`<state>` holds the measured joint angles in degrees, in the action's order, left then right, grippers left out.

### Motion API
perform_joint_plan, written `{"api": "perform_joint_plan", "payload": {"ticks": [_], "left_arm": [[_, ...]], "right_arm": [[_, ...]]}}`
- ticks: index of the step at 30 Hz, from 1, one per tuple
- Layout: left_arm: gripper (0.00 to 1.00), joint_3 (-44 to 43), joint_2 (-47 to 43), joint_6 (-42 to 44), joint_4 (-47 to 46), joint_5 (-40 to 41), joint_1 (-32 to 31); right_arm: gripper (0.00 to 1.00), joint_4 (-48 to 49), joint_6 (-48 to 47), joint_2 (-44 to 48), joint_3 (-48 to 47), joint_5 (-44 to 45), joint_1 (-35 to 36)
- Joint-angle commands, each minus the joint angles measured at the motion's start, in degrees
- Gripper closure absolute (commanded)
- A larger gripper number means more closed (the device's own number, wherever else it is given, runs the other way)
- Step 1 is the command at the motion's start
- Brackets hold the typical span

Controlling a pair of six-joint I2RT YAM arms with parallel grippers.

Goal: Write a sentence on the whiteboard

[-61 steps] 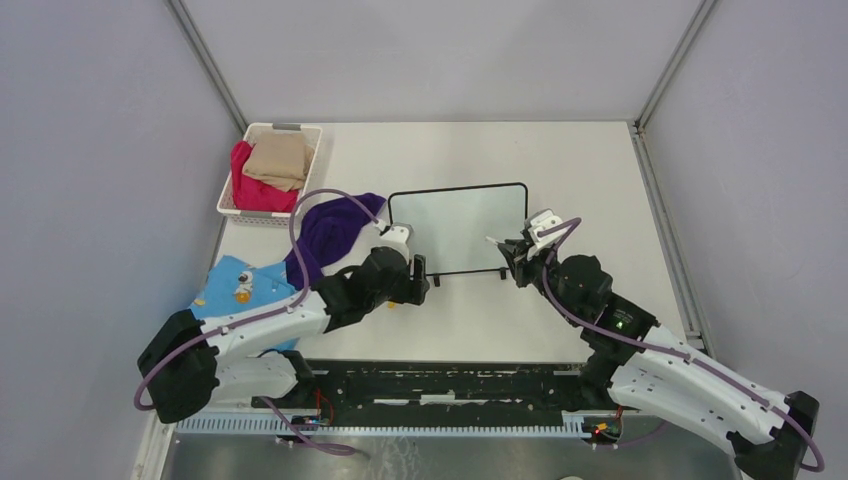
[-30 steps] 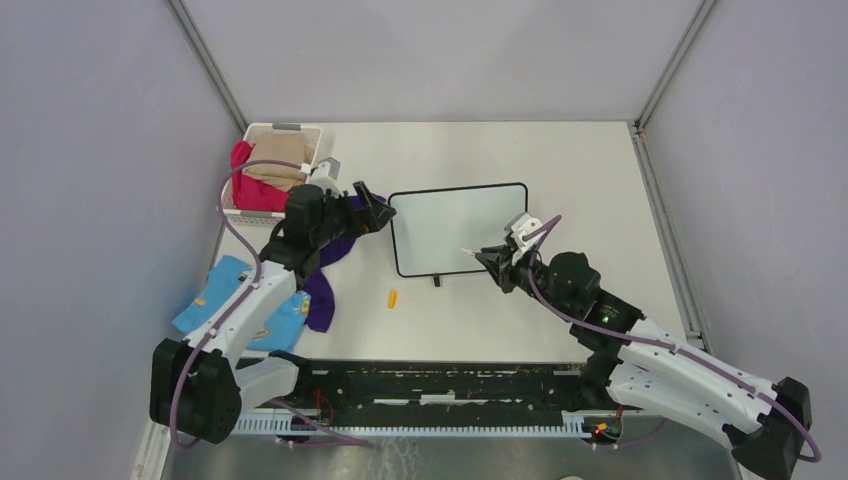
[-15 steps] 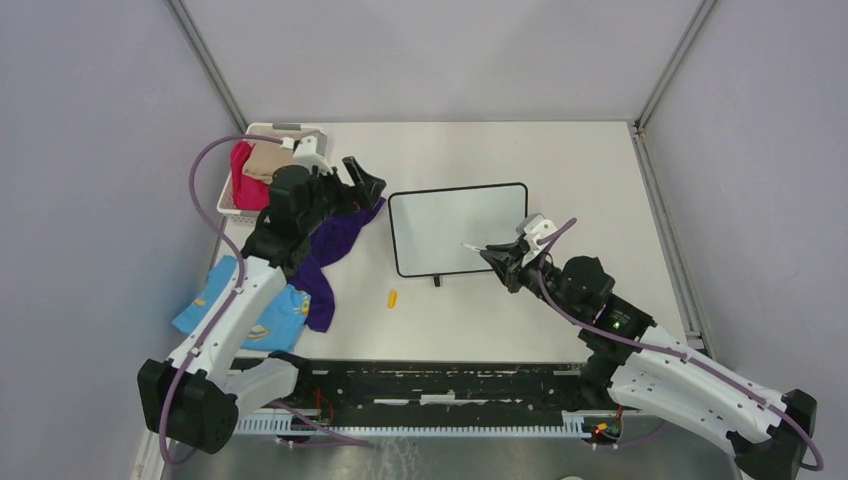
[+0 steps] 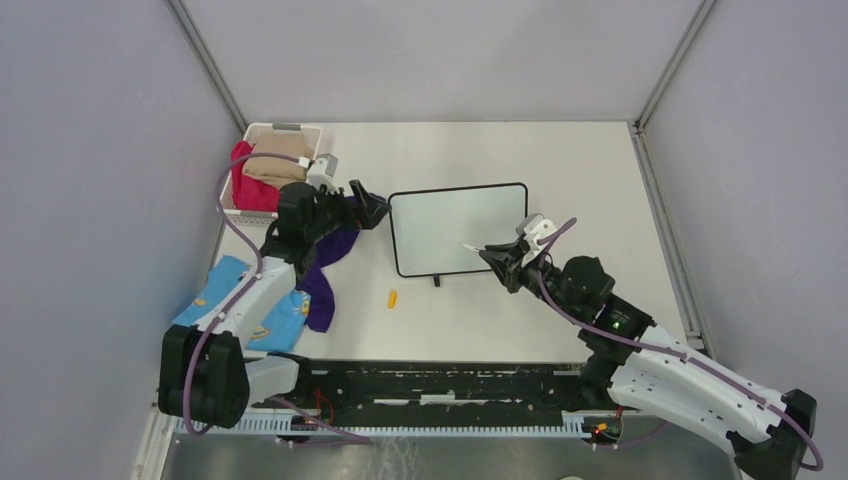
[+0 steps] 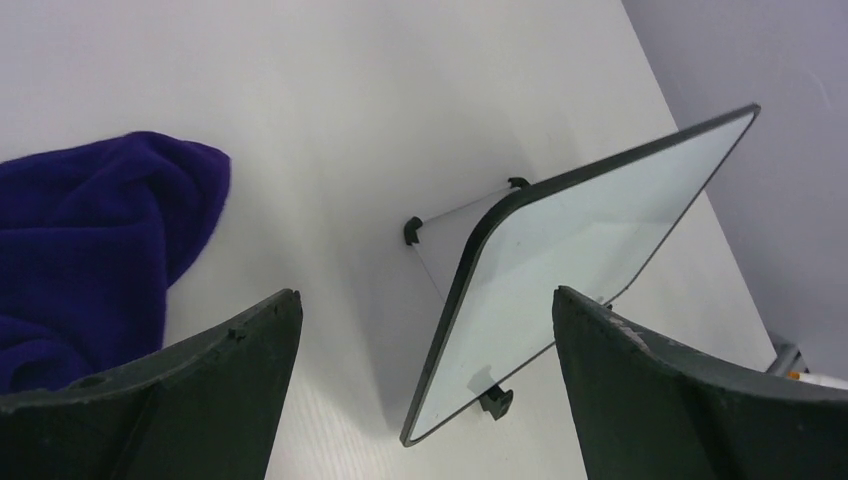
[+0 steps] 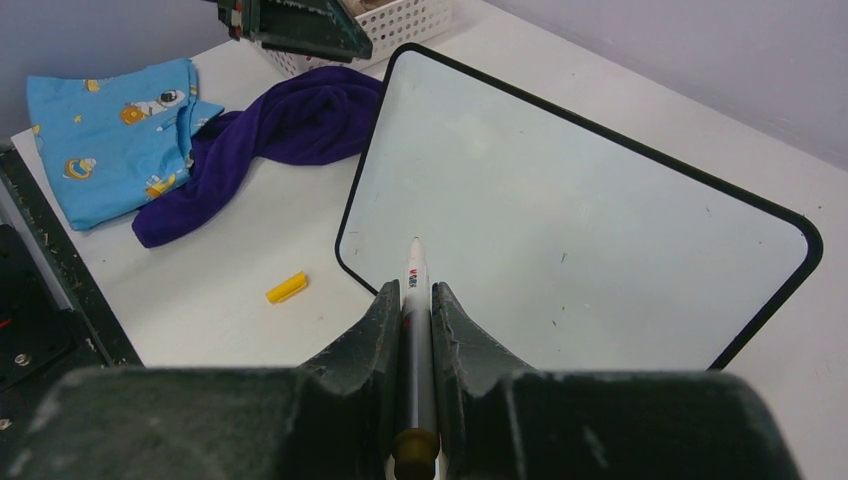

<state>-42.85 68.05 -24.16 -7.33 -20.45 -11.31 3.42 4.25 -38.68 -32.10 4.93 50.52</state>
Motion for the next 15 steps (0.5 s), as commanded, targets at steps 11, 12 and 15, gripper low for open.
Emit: {"api": "perform_joint_plan", "payload": {"ticks": [11, 12, 15], "left_arm": [[0.11, -0.84, 21.85, -1.45, -25.42, -33.16, 0.15], [0.12, -0.34, 22.17, -1.70, -26.43, -33.54, 0.19], [0.12, 1.69, 20.84, -2.70, -30.37, -34.36, 0.15]], "right_arm": [[1.00, 7.18, 2.40, -2.98, -2.02, -2.56, 0.21], [1.00, 6.86, 2.20, -3.20, -2.34, -2.69, 0.19], [1.00, 6.32, 1.65, -3.67, -2.88, -2.40, 0.19]]}}
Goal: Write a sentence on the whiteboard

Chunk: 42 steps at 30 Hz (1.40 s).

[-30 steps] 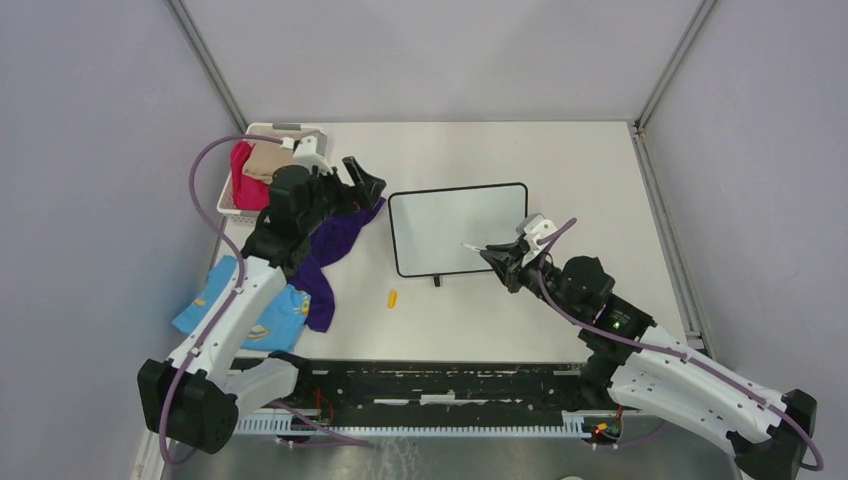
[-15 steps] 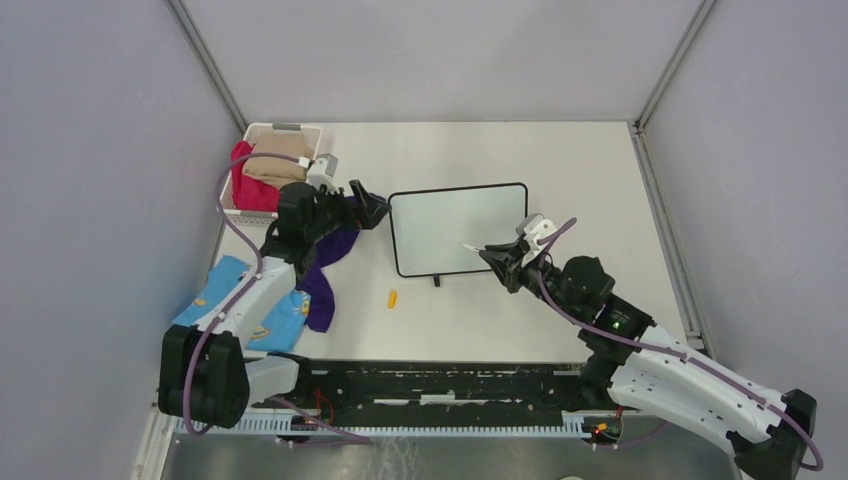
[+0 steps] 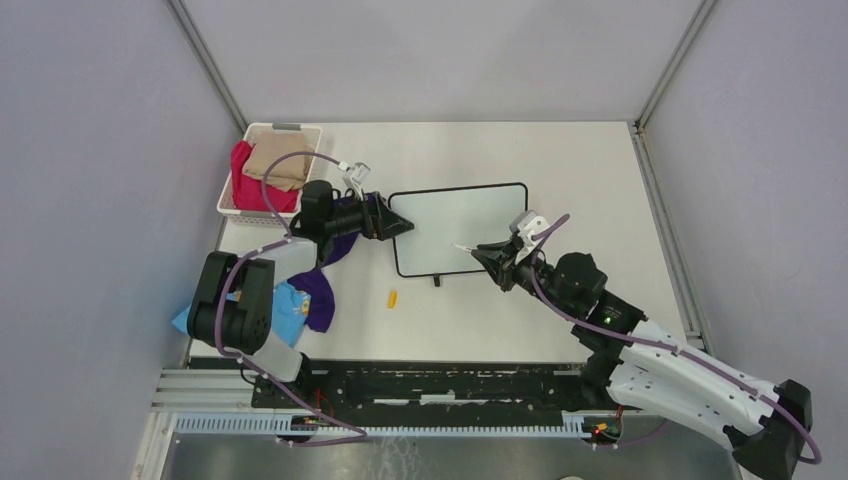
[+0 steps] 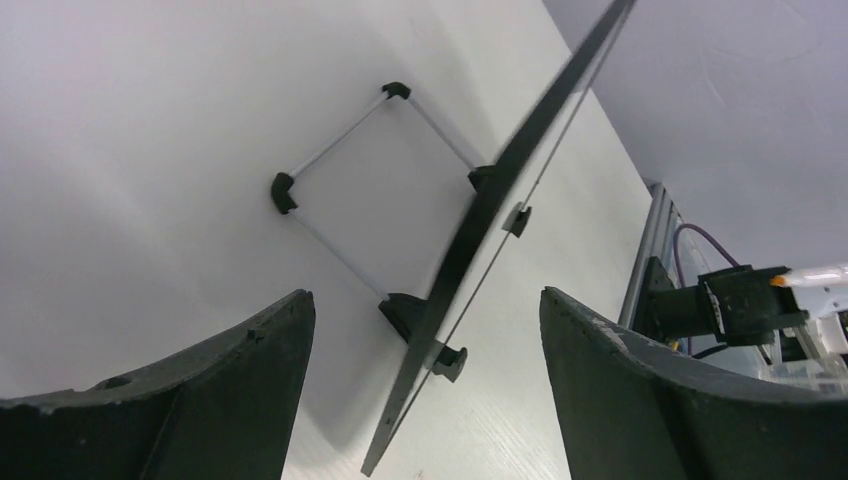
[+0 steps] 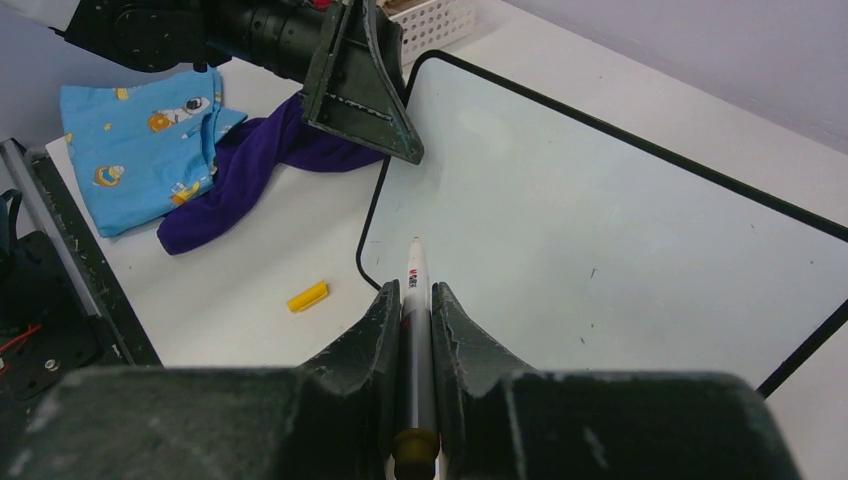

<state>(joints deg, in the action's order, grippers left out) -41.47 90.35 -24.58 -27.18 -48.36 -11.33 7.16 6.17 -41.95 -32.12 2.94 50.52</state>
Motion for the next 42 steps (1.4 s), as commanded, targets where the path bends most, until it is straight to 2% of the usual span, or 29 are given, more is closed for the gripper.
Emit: {"api": "perform_joint_plan", "payload": {"ticks": [1, 5, 18, 23, 29, 39, 42], "left_arm": [[0.12, 0.59, -1.75, -1.97, -10.53, -6.71, 0.17], [0.14, 1.74, -2.00, -0.78, -10.71, -7.12, 0.17], [0.38, 2.59, 2.13, -0.39, -13.48, -10.50, 0.08], [0.40, 3.35, 3.47, 0.20, -13.63, -11.08, 0.08], [0.42, 3.48, 2.78, 3.65, -9.07, -10.55, 0.13], [0.63, 3.38, 5.44, 3.57, -9.28, -11.13, 0.52], [0.66, 3.21, 6.00, 3.42, -9.86, -11.56, 0.52]], "right_arm": [[1.00, 2.74, -0.24, -0.53, -2.78, -0.47, 0.17], [1.00, 3.63, 0.16, -1.77, -2.95, -1.52, 0.19], [1.00, 4.64, 1.33, -3.49, -3.91, -2.78, 0.16], [1.00, 4.87, 1.43, -3.77, -4.00, -4.25, 0.19], [1.00, 4.75, 0.66, -3.65, -3.83, -4.26, 0.18], [1.00, 5.58, -0.02, -4.14, -3.56, -4.59, 0.22], [1.00, 5.79, 0.16, -4.58, -3.56, -4.61, 0.19]]}}
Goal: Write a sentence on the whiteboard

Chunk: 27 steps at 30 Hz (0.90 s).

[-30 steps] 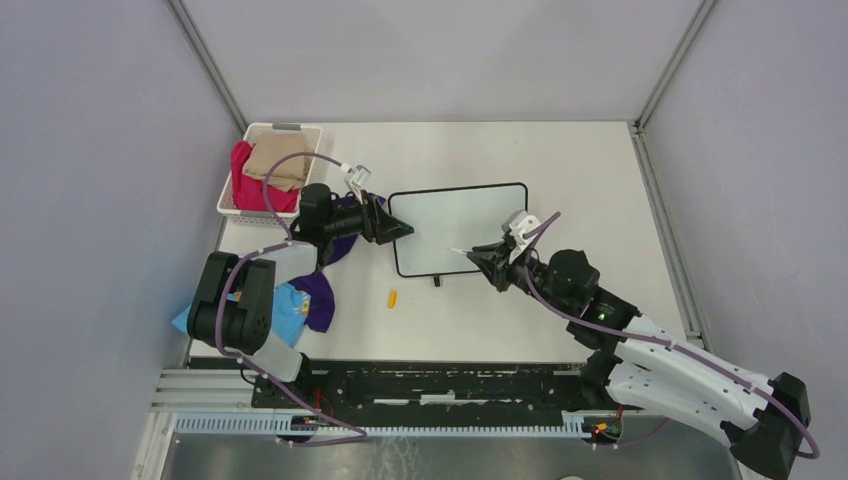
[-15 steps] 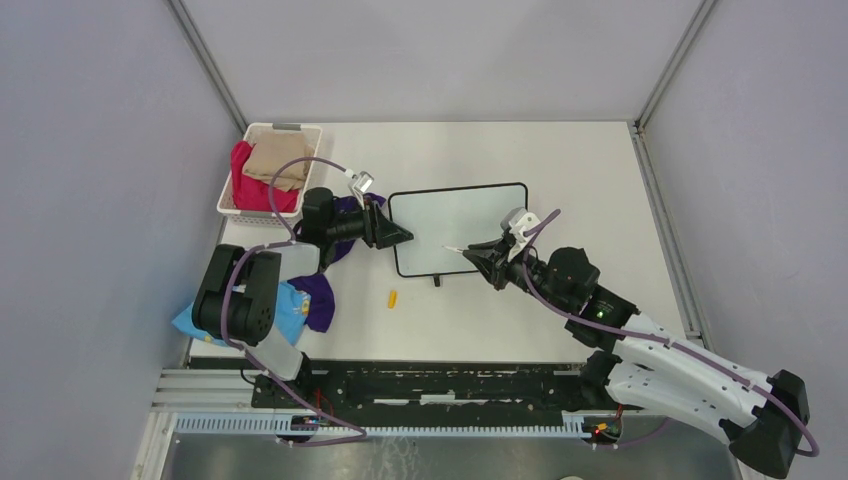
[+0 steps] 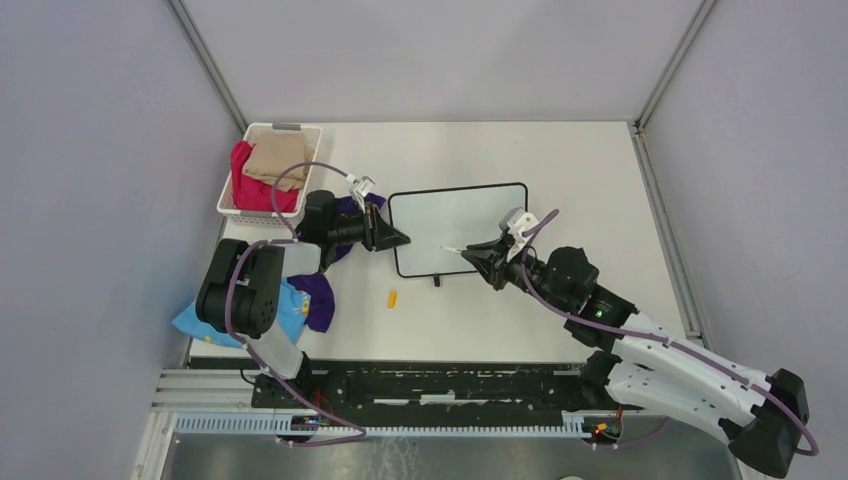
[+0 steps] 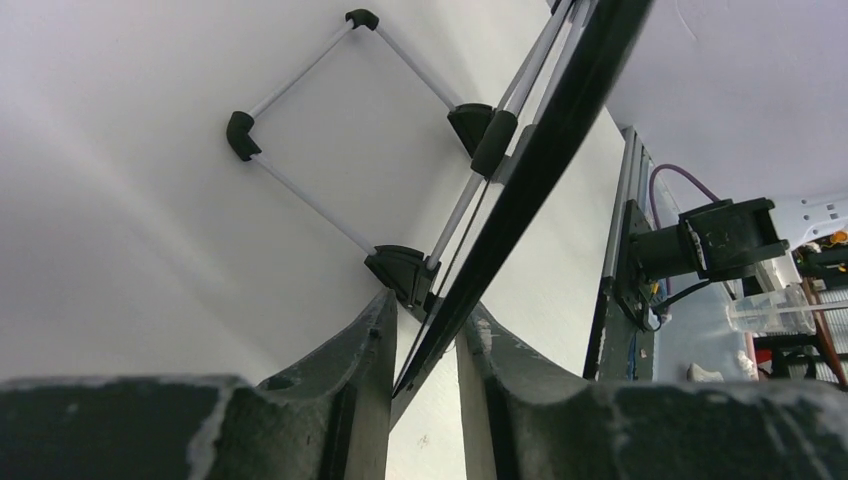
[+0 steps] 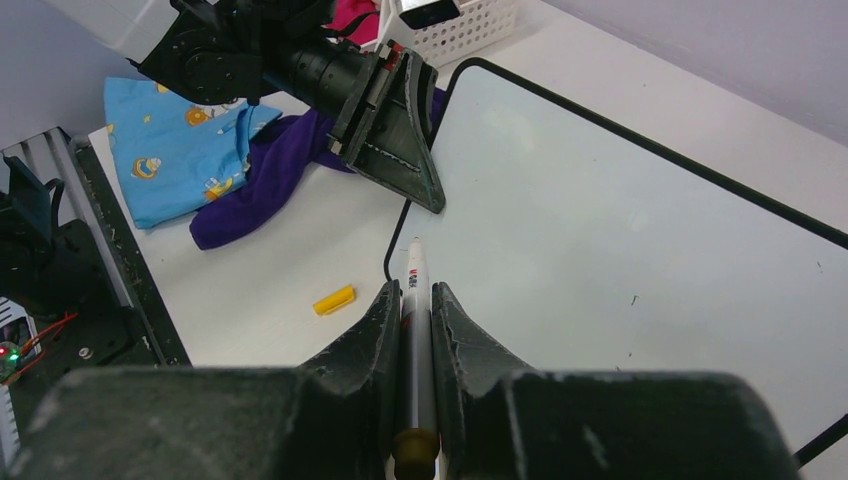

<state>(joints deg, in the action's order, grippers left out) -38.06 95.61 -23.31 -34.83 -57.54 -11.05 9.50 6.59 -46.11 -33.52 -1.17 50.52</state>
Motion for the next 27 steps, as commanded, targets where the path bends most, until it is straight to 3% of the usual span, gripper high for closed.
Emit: {"api": "perform_joint_plan", "payload": {"ticks": [1, 14, 16, 22, 27], "left_arm": [[0.66, -0.23, 0.90, 1.99, -2.56, -2.49, 0.24], [0.80, 0.32, 2.27, 0.20, -6.36, -2.99, 0.26], [0.81, 0.29, 2.38, 0.23, -6.41, -2.94, 0.24], [0.81, 0.31, 2.45, 0.71, -5.73, -2.43, 0.24], [0.70, 0.17, 1.78, 0.81, -5.15, -2.32, 0.24]], "right_arm": [[1.00, 3.69, -0.09, -0.64, -2.17, -0.59, 0.19], [1.00, 7.07, 0.82, -5.18, -3.39, -1.80, 0.52], [1.00, 7.26, -0.28, -6.19, -4.09, 0.64, 1.34], [1.00, 5.38, -8.50, -11.11, -8.88, 20.20, 8.93], [1.00, 6.29, -9.34, -12.86, -9.06, 22.09, 10.92]]}}
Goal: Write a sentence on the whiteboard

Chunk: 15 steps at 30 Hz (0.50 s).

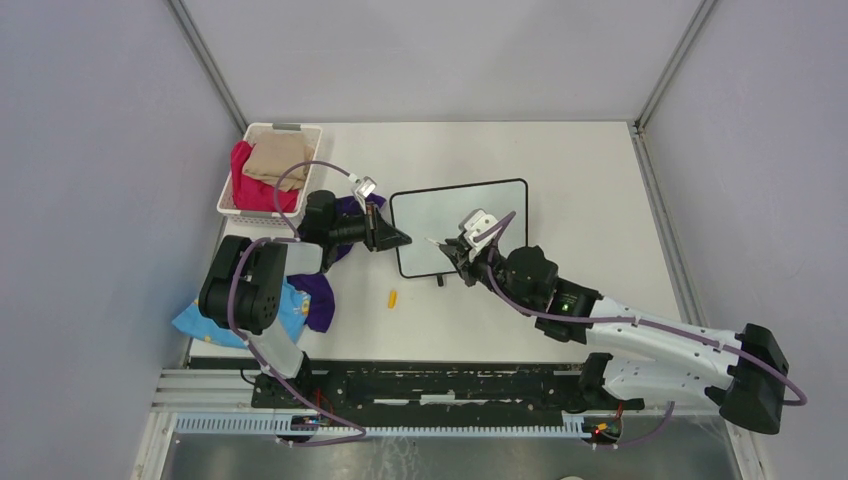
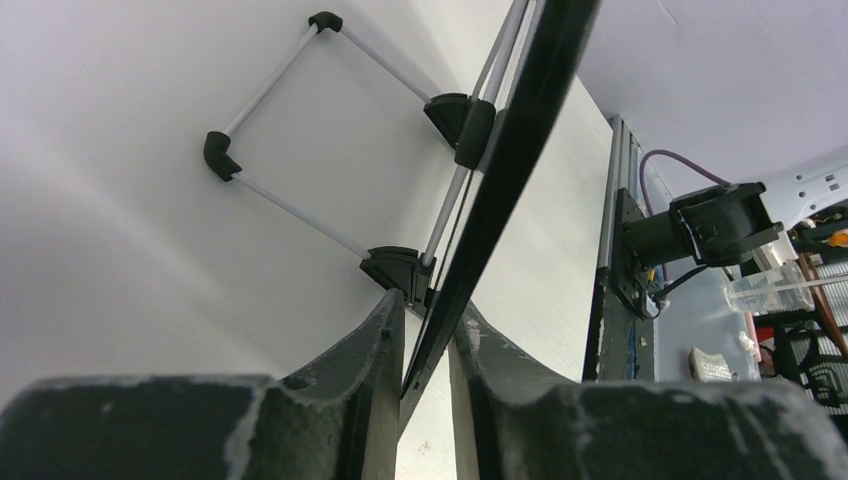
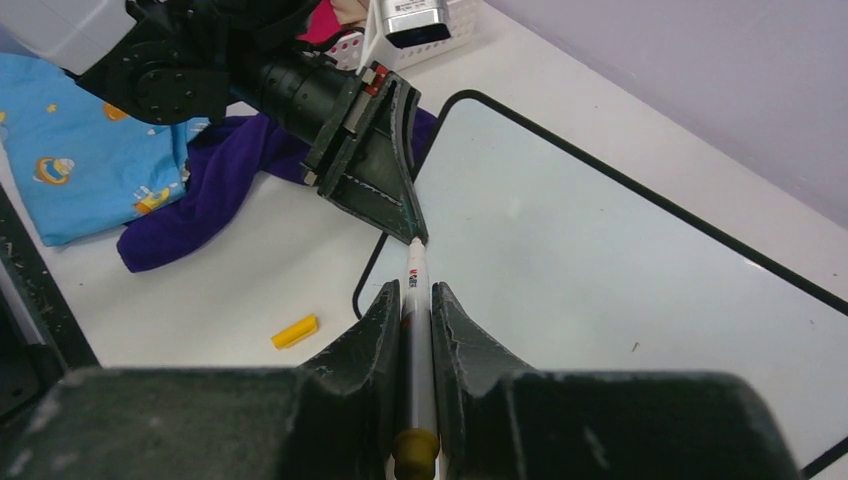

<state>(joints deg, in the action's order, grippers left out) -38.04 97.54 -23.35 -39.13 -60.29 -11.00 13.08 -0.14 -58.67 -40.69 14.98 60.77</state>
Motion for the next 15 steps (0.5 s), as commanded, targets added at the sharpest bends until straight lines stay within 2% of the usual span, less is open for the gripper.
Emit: {"api": "perform_joint_plan", "payload": {"ticks": [1, 10, 15], "left_arm": [[0.70, 0.14, -0.03, 0.80, -0.85, 0.44, 0.19], [0.63, 0.00, 2.01, -1.69, -3.34, -0.54, -0.16], [0.66, 0.03, 2.10, -1.82, -3.37, -0.56, -0.50]], "right_arm": [[1.00, 2.99, -2.58, -0.26, -1.50, 5.77, 0.73], [1.00, 3.75, -2.66, -0.88, -0.45, 5.56, 0.77], [1.00, 5.09, -2.76, -2.59, -0.49, 8.37, 0.73]]}}
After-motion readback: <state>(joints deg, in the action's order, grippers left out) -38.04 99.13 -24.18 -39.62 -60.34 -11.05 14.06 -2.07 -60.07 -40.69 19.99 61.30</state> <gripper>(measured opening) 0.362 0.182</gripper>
